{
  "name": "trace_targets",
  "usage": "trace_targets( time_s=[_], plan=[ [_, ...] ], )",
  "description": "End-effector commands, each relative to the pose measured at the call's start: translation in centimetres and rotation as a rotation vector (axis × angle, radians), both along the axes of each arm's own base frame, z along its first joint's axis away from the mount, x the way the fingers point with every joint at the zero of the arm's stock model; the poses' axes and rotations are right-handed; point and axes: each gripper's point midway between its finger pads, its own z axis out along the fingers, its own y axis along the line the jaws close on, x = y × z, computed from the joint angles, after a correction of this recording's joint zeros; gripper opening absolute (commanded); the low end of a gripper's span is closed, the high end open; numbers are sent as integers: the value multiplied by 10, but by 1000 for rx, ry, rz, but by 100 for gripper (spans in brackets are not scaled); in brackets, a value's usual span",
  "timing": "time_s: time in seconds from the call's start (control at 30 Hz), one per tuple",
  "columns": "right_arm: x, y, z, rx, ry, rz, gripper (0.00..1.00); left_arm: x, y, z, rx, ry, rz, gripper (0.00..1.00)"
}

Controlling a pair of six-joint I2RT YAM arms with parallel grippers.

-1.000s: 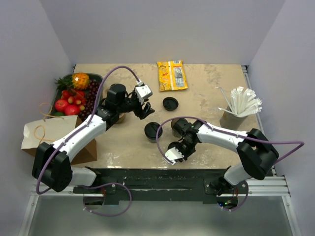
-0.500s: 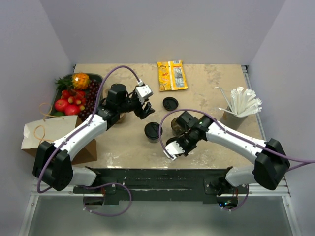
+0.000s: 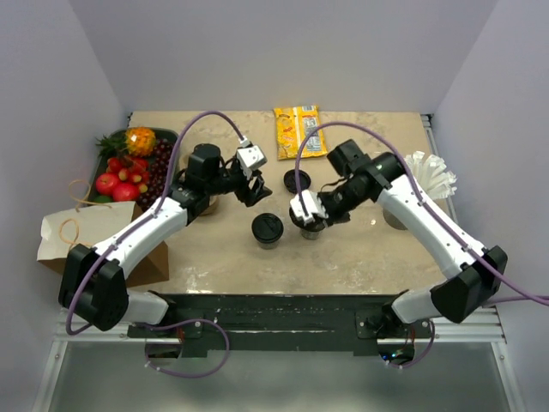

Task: Pack the takeout coffee

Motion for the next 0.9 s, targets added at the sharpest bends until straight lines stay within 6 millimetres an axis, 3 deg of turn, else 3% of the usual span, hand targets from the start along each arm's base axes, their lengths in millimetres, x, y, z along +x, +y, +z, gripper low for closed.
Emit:
trace_targets(
  time_s=[0.0, 0.2, 0.43, 0.63, 0.87],
  plan=[
    [-8, 7, 25, 116, 224, -111, 0, 9, -9, 30, -73, -45, -12, 69],
    [1, 19, 34, 272, 474, -234, 0, 7, -18, 29, -79, -39, -75, 70],
    [32, 9, 41, 436, 720, -419, 0, -1, -31, 29, -86, -64, -176, 70],
    [47, 8, 29, 489, 908, -502, 0, -12, -57, 27, -56, -105, -263, 71],
    [52, 9, 13, 478, 993, -537, 0, -29, -89, 15, -16, -139, -357, 72]
  ],
)
